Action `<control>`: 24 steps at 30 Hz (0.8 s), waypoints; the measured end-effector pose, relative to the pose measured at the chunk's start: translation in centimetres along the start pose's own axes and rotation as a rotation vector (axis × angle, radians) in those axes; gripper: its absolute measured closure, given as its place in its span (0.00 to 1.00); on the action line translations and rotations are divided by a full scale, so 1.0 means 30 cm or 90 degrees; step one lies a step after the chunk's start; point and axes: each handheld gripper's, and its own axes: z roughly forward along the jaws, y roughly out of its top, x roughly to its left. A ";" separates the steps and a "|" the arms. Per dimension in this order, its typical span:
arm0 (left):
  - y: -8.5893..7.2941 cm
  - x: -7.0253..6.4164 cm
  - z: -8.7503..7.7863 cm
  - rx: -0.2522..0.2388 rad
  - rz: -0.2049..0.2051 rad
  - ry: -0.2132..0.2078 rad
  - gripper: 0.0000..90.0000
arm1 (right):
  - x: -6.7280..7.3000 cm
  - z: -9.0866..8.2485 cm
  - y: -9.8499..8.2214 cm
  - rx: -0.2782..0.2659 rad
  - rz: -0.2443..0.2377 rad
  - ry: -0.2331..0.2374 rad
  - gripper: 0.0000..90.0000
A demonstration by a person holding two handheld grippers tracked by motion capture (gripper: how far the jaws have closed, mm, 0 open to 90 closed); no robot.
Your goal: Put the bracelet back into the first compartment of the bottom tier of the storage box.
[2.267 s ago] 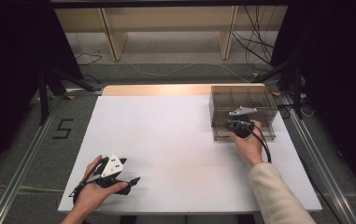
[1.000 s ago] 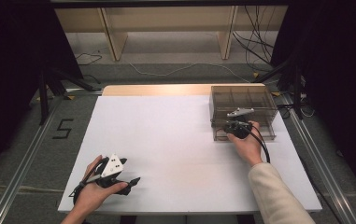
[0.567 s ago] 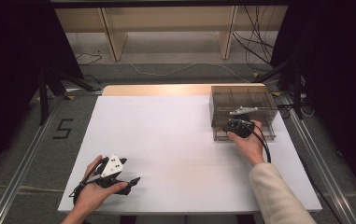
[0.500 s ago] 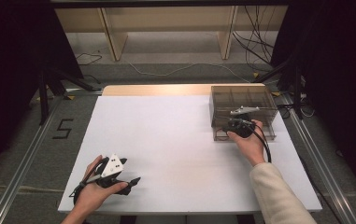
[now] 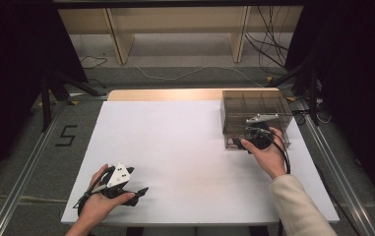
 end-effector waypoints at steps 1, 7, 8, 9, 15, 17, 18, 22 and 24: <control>0.000 0.000 0.000 0.000 0.000 -0.001 0.19 | -0.002 -0.010 -0.007 -0.001 -0.004 0.001 0.27; 0.000 -0.002 0.005 -0.001 -0.005 -0.002 0.19 | -0.011 -0.069 -0.057 -0.008 -0.013 0.008 0.24; 0.001 -0.002 0.005 -0.001 -0.005 -0.002 0.19 | -0.012 -0.079 -0.067 -0.011 -0.012 0.009 0.23; 0.001 -0.003 0.005 -0.001 -0.006 -0.003 0.19 | -0.013 -0.089 -0.078 -0.016 -0.009 0.012 0.23; 0.001 -0.005 0.007 0.001 -0.007 -0.006 0.19 | -0.009 -0.140 -0.157 -0.026 -0.011 0.026 0.22; 0.002 -0.008 0.009 -0.002 -0.008 -0.007 0.19 | -0.003 -0.158 -0.189 -0.030 -0.017 0.022 0.22; 0.002 -0.008 0.009 -0.002 -0.008 -0.008 0.19 | -0.001 -0.167 -0.203 -0.032 -0.015 0.024 0.21; 0.001 -0.008 0.009 -0.001 -0.011 -0.010 0.19 | 0.004 -0.199 -0.261 -0.044 -0.010 0.038 0.21; 0.001 -0.009 0.011 0.003 -0.011 -0.009 0.19 | 0.003 -0.207 -0.290 -0.050 -0.005 0.047 0.22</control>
